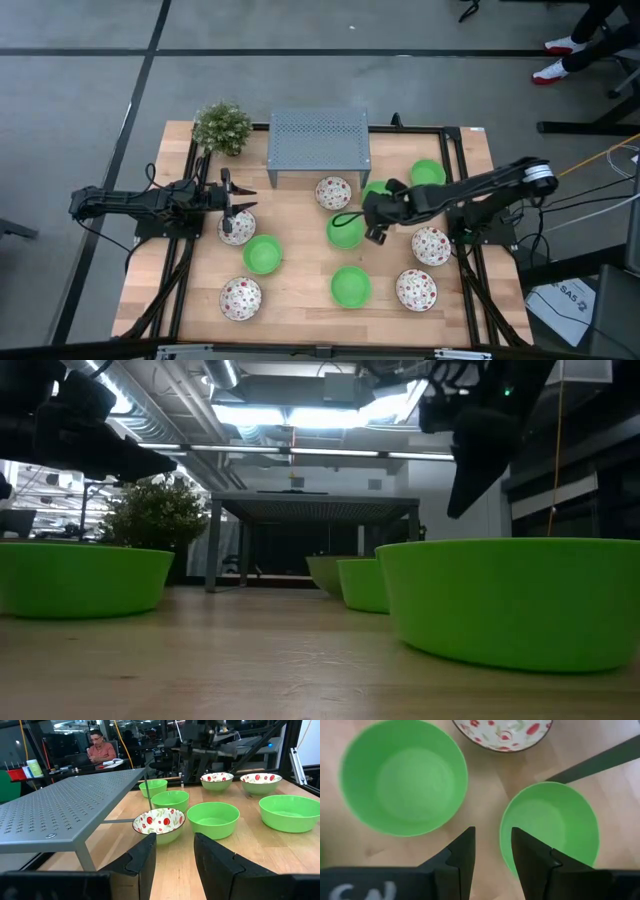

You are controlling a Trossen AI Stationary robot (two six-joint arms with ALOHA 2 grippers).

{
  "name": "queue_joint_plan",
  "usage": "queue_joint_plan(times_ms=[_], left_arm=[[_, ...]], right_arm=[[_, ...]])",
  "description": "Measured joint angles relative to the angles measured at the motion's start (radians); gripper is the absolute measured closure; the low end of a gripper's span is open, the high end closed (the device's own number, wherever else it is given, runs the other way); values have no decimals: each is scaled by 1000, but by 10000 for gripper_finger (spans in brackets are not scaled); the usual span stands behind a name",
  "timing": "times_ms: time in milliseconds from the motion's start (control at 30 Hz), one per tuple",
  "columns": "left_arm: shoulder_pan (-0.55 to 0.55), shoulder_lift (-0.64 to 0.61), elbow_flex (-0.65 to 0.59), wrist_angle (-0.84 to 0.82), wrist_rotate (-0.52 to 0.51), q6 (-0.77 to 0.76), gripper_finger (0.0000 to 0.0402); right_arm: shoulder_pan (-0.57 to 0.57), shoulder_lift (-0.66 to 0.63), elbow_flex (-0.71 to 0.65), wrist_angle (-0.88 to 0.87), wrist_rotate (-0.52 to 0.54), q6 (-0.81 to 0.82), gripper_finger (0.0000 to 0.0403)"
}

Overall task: Pick & Place Mini bowls
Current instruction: Put the green bowl on the shelf

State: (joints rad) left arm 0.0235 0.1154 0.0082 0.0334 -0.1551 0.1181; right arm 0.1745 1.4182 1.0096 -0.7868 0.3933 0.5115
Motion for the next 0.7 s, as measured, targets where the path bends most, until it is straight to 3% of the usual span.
queue_joint_plan(times_ms=[700], left_arm=[[0,0,0,0,0,0,274]], right_arm=[[-51,220,-2,-12,68,-23,276]])
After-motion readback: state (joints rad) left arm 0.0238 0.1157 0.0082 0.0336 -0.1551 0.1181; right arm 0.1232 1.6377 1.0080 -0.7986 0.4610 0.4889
